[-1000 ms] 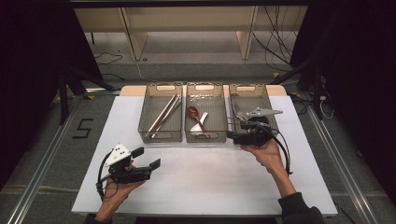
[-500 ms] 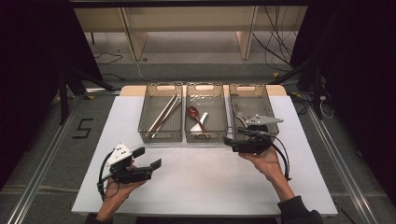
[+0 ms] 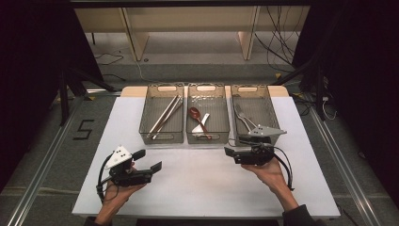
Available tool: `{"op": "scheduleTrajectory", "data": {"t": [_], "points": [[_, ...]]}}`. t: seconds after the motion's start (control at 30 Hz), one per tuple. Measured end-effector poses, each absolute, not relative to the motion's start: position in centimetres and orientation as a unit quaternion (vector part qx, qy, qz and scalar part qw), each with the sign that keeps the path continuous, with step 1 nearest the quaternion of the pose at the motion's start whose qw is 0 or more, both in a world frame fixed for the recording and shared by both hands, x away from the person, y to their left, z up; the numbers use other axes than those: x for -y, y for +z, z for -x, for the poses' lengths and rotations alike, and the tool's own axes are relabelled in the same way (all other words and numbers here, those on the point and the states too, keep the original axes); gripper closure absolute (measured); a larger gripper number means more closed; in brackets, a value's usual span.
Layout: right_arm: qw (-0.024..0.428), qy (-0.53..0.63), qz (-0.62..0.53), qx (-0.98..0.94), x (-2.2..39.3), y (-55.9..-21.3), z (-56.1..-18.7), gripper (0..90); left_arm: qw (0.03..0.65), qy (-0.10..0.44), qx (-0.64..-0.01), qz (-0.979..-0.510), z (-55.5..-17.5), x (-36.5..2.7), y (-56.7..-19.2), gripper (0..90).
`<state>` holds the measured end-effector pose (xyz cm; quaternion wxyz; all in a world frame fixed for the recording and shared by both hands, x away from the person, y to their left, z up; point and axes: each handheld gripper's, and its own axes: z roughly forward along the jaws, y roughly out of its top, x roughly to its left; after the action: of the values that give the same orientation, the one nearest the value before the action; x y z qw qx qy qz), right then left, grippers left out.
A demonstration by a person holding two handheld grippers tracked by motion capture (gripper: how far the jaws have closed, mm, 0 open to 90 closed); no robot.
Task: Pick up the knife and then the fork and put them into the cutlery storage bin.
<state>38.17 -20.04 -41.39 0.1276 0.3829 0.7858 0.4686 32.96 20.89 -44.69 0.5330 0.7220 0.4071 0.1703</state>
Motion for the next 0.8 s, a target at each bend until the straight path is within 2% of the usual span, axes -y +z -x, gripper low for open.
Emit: {"op": "scheduleTrajectory", "data": {"t": [0.8], "points": [[0.132,0.491,-0.388,-0.769,22.4,-43.7,-33.1,23.7,0.539,0.153,-0.399,-0.726,-32.9,-20.6,-44.6,16.0]]}}
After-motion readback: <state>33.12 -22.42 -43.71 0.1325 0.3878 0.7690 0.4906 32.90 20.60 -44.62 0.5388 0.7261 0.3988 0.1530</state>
